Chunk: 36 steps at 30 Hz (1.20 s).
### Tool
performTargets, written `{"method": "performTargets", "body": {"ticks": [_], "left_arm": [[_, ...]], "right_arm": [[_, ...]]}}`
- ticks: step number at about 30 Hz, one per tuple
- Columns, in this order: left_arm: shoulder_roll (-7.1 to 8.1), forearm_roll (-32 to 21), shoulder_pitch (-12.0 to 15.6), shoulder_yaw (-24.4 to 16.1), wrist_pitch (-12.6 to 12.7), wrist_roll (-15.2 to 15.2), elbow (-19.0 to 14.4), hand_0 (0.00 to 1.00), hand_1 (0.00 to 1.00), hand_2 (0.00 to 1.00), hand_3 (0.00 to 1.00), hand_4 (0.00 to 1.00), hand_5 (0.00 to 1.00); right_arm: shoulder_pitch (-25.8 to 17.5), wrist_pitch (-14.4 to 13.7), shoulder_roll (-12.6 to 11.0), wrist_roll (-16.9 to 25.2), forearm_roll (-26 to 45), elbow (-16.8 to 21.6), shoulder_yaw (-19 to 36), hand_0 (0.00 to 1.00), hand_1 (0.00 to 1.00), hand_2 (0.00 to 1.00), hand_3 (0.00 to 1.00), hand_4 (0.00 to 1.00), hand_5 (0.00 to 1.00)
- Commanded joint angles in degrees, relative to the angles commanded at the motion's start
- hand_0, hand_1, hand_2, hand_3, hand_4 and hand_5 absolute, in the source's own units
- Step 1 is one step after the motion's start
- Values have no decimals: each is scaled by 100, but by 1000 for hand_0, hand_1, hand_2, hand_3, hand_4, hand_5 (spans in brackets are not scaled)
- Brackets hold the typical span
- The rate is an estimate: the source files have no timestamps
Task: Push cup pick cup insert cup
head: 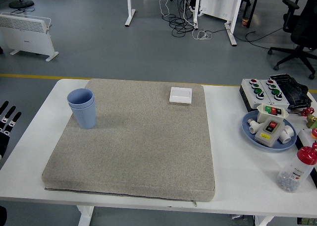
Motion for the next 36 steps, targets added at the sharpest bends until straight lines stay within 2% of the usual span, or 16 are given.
{"method": "performTargets", "body": {"ticks": [4, 6, 9, 36], "left_arm": [[-65, -145, 15, -18, -268, 293, 31, 846, 865, 912, 795, 656, 998], [-69, -252, 5, 8, -453, 559, 43, 858, 867, 918, 823, 662, 998], [-55, -305, -5, 46, -519, 705, 42, 858, 867, 918, 823, 662, 998], [-107, -219, -30, 74, -336, 449, 131, 855, 857, 908, 814, 650, 998]], "right_arm": [[-12, -11, 2, -18, -37, 0, 8, 729, 658, 676, 592, 142, 483], [-18, -20, 3, -36, -66, 0, 1, 729, 658, 675, 592, 143, 481], [-30, -29, 5, -53, -98, 0, 9, 729, 658, 675, 592, 143, 481], [-18, 10, 12, -34, -102, 0, 38, 729, 657, 674, 592, 143, 483]]}}
